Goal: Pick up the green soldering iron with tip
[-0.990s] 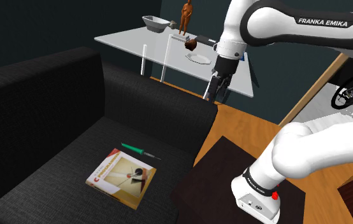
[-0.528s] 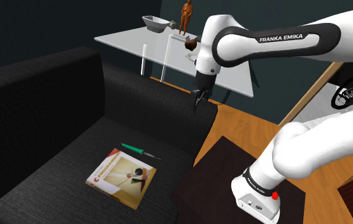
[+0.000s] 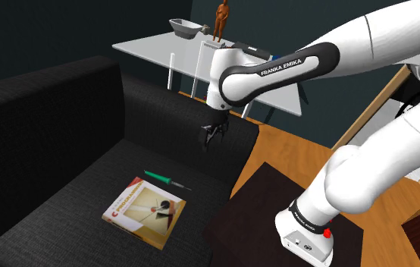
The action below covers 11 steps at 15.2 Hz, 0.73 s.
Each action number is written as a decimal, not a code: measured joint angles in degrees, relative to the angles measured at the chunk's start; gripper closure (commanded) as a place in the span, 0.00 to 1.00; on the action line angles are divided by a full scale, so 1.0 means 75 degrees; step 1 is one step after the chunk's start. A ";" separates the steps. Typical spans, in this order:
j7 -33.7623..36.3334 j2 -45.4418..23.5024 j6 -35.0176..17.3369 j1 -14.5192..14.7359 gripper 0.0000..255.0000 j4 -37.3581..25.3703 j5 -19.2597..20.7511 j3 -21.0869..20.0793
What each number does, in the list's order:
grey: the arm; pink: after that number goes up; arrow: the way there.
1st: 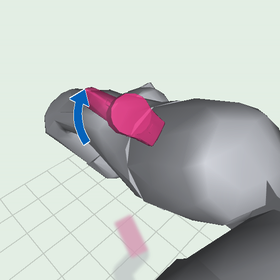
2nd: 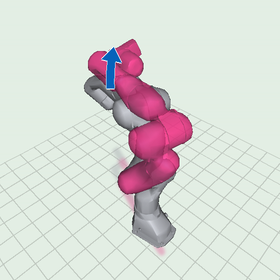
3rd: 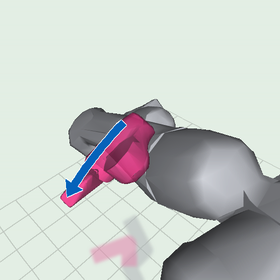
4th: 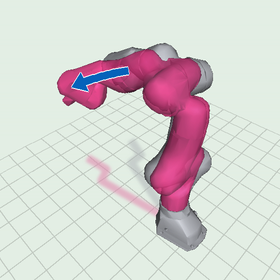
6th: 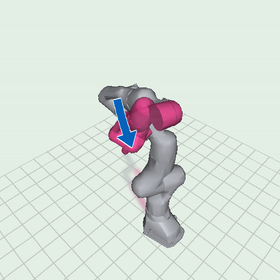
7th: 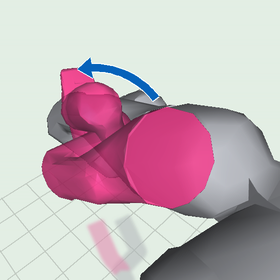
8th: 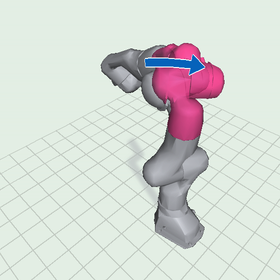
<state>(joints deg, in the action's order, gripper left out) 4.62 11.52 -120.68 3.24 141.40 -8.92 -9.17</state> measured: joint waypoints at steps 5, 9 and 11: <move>0.0263 -0.1472 -0.0999 0.0102 0.00 -0.0462 0.0078 -0.0188; 0.0498 -0.2696 -0.1657 0.0217 0.00 -0.1005 0.0235 -0.0263; 0.0631 -0.3348 -0.1965 0.0302 0.00 -0.1347 0.0339 -0.0273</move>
<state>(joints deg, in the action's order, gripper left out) 9.35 -13.59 -135.42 5.51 131.29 -6.38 -11.21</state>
